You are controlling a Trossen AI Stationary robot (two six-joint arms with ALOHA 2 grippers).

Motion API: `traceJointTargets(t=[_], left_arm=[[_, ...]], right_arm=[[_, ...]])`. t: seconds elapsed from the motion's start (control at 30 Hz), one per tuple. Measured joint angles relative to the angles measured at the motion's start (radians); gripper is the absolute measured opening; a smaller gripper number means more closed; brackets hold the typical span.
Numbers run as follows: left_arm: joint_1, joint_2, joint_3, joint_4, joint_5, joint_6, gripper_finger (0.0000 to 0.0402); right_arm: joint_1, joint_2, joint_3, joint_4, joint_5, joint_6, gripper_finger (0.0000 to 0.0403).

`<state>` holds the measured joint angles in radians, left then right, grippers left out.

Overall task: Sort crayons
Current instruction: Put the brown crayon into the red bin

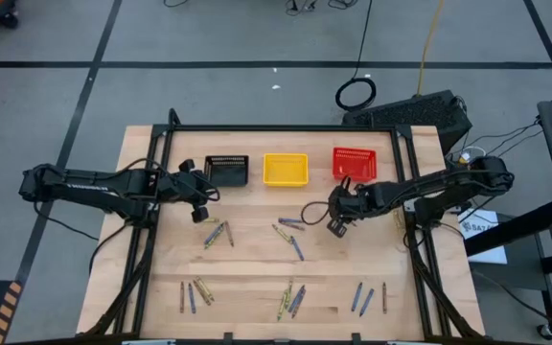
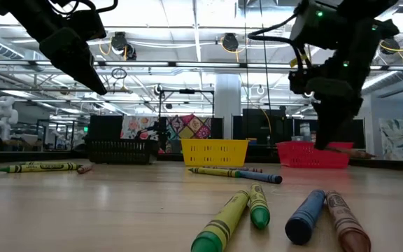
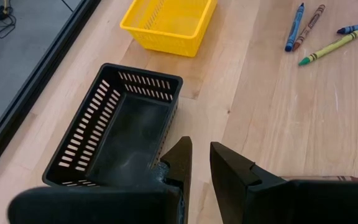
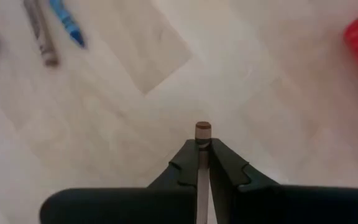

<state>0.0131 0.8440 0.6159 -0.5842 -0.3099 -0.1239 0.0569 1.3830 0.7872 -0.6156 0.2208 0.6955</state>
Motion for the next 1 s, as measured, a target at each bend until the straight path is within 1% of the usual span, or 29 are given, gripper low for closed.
traceJointTargets(t=[0.1,0.43,0.6,0.73,0.8,1.0], left_arm=[[0.000,0.000,0.000,0.000,0.000,0.000,0.0063],[0.000,0.000,0.000,0.000,0.000,0.000,0.0063],[0.000,0.000,0.000,0.000,0.000,0.000,0.0063],[0.000,0.000,0.000,0.000,0.000,0.000,0.0063],[0.000,0.000,0.000,0.000,0.000,0.000,0.0063],[0.000,0.000,0.000,0.000,0.000,0.000,0.0063]], right_arm=[[-0.052,0.000,0.021,-0.001,0.021,-0.055,0.0000],[-0.230,0.000,0.085,-0.016,0.022,-0.246,0.0000],[-0.300,0.000,0.140,-0.098,0.022,-0.321,0.0000],[-0.355,-0.001,0.171,-0.170,0.079,-0.374,0.0000],[-0.387,-0.001,0.174,-0.182,0.095,-0.408,0.0000],[-0.489,-0.001,0.174,-0.172,0.093,-0.508,0.0000]])
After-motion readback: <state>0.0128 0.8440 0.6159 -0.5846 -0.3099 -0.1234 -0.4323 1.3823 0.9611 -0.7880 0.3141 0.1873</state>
